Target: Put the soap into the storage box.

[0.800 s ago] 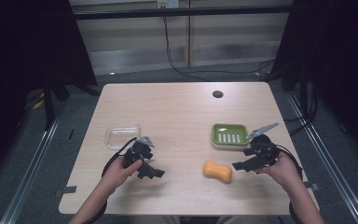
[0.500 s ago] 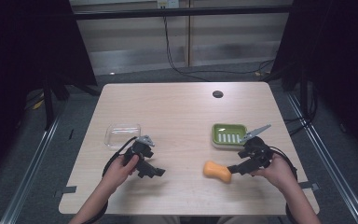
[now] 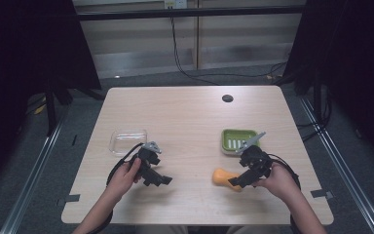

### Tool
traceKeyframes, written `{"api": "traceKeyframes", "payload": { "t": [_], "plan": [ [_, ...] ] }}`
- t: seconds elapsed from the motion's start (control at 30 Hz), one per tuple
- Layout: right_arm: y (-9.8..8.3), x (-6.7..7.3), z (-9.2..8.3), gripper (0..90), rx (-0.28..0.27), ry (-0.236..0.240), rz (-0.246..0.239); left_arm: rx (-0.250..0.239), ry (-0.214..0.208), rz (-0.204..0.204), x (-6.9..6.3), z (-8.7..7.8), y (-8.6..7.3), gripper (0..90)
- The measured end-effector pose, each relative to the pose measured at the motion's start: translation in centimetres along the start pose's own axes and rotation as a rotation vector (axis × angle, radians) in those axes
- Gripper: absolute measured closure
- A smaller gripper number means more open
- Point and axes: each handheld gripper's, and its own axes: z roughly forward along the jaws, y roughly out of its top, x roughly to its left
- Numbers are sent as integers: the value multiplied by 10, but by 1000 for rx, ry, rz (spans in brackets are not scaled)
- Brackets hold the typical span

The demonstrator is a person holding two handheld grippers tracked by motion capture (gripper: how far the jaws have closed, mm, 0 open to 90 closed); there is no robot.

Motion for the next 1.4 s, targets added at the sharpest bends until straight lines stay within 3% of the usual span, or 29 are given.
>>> {"api": "traceKeyframes", "payload": {
  "t": [0.23,0.4,0.43,0.47,0.57,0.67,1.0,1.1,1.4],
  "plan": [
    [6,8,12,208,50,-4,-54,-22,-6,-24,-2,1,-1,41],
    [9,11,17,244,76,-12,-77,-17,-5,-17,-3,0,-1,40],
    [11,11,20,244,110,-20,-114,-22,-5,-27,-4,1,-1,41],
    [12,12,20,245,120,-30,-119,-19,-2,-21,-4,0,-1,41],
    [14,10,21,255,136,-39,-122,-26,-5,-19,-3,0,-2,40],
    [16,7,22,271,147,-13,-94,-26,-6,-33,-3,-1,-2,40],
    [24,11,31,322,216,-21,-76,-25,-16,-12,-3,-2,-3,41],
    [25,11,36,322,251,-38,-85,-22,-11,-20,-4,-3,-2,41],
    [30,11,43,353,284,-44,-122,-12,-10,-12,-3,-3,-2,41]
  ]
}}
